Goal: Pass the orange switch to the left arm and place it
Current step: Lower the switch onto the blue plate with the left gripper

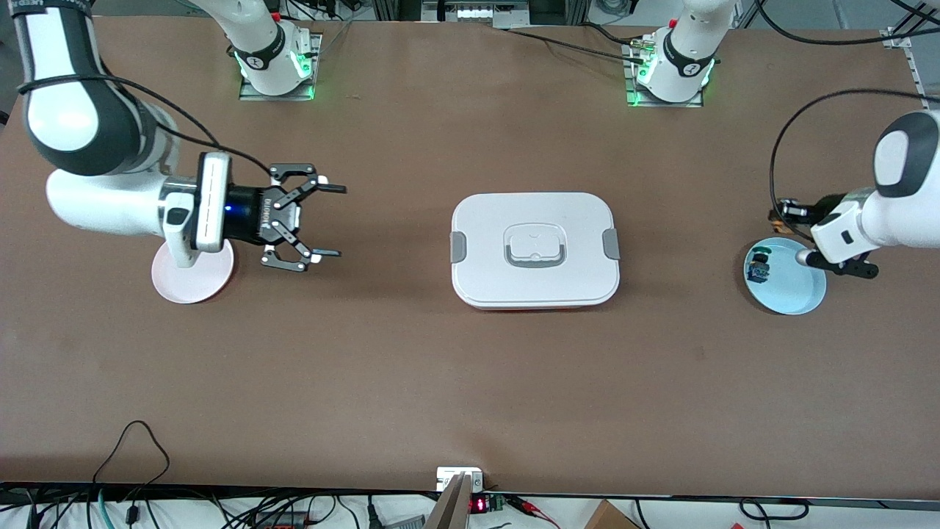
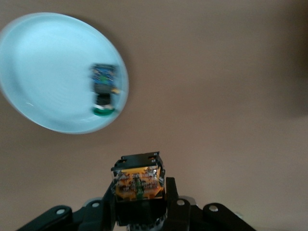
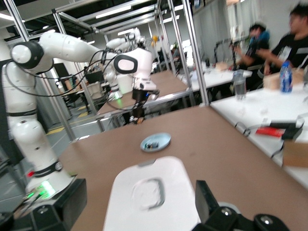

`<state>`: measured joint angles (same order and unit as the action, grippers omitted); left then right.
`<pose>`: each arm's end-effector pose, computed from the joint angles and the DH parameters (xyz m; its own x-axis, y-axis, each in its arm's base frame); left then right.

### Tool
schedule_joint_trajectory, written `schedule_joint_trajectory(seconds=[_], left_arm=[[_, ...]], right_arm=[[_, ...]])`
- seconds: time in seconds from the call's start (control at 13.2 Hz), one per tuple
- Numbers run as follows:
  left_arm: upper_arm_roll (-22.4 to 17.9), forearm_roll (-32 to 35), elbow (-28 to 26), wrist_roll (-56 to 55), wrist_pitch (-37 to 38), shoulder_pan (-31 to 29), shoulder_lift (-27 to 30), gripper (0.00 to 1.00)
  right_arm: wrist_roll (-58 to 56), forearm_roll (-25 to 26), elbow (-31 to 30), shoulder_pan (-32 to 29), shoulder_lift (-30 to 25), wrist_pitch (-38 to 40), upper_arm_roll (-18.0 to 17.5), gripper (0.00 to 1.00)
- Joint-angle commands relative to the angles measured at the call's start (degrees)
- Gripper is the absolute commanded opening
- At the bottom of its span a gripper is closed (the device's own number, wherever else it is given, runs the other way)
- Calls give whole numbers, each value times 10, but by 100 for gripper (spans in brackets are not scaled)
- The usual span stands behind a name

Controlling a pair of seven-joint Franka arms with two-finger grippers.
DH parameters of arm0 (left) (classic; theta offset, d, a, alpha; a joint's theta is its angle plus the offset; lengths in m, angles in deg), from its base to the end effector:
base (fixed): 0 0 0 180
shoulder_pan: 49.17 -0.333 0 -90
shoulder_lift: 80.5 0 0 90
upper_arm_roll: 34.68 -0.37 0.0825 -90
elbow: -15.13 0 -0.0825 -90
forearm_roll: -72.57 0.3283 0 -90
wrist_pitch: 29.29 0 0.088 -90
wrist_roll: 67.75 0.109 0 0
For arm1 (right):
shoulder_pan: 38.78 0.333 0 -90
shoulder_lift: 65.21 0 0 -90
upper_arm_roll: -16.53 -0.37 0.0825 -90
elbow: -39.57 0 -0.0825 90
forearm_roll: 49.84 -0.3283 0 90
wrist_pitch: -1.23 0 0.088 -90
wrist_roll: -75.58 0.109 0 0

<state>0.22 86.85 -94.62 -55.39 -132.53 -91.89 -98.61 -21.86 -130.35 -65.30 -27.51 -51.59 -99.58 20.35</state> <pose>0.5231 0.1209 0.4129 0.9162 -0.1872 -0.3542 -0.1814 -0.9821 0.0499 0.5647 0.1681 0.5238 0.3228 0.2464 0.9139 0.9456 -0.0432 -0.3223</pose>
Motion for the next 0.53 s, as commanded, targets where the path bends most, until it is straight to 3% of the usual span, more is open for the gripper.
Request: schedule_joint_trajectory(seconds=[0.0,0.15,0.46], left_arm=[[7,99,-36,-23,-107,-29,-58,0],[4,184,-35,-60,-136,-33,-84,0],[1,274,-36,-64,-223,-75,-135,0]], right_arm=[[126,94,-6,-12,-22,62,36,100],[251,184,12,-13,-25,65,54,100],[552,313,37,-7,-28,58,54,100]])
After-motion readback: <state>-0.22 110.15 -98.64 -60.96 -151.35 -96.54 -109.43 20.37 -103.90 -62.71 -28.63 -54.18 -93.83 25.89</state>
